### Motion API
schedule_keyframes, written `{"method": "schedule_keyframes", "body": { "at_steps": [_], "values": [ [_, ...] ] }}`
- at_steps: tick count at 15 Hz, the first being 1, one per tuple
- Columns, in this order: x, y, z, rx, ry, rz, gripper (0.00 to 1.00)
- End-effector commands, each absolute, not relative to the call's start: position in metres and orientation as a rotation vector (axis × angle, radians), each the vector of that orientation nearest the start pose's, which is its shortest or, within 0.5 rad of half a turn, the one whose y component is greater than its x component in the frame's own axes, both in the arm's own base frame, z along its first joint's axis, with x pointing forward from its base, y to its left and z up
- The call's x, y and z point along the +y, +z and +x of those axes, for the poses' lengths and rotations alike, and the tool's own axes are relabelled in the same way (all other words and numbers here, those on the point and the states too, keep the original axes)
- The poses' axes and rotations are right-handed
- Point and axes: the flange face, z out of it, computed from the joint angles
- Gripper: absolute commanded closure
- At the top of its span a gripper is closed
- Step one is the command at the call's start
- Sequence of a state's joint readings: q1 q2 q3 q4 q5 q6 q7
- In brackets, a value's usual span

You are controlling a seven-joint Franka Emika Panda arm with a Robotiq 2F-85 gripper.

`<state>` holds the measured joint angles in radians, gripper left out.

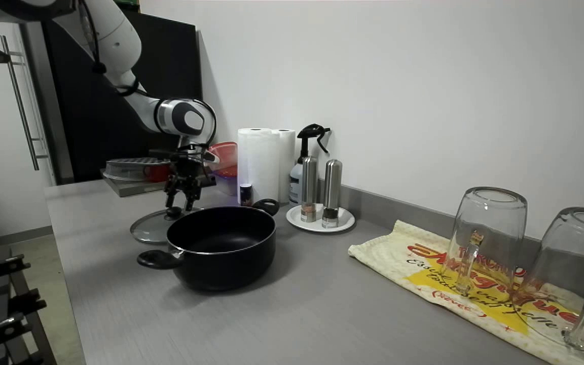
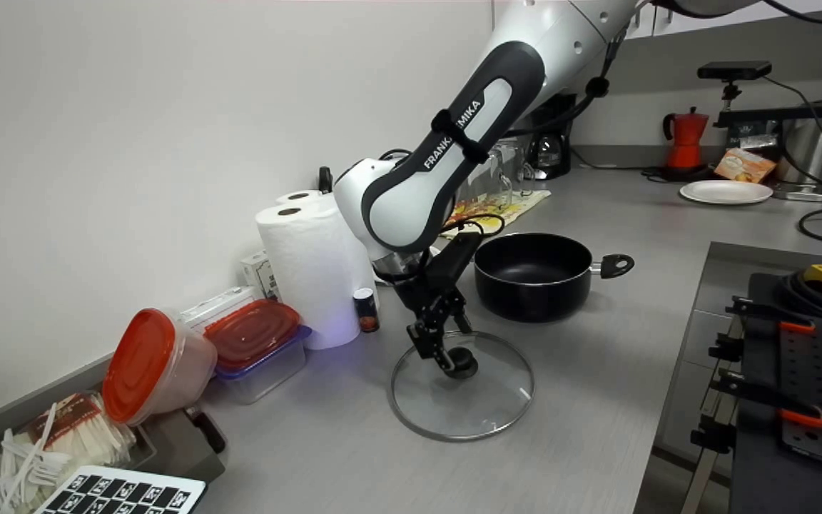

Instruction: Put the lid on the pot.

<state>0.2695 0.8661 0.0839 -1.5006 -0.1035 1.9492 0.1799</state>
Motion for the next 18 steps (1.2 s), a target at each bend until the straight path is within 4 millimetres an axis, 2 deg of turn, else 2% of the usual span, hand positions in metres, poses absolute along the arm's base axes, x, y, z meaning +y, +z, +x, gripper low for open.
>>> {"method": "schedule_keyframes", "body": {
  "at_steps": [1, 6, 7, 9, 12, 14, 18],
  "values": [
    [0.218, 0.122, 0.629, -0.308, 0.684, -3.174, 0.00],
    [0.218, 0.111, 0.628, -0.305, 0.741, -3.172, 0.00],
    [0.218, 0.110, 0.627, -0.324, 0.756, -3.171, 0.25],
    [0.217, 0.107, 0.627, -0.322, 0.780, -3.168, 0.33],
    [0.219, 0.108, 0.628, -0.318, 0.795, -3.168, 0.59],
    [0.219, 0.111, 0.629, -0.316, 0.805, -3.168, 0.72],
    [0.220, 0.117, 0.629, -0.327, 0.819, -3.156, 0.74]
  ]
}}
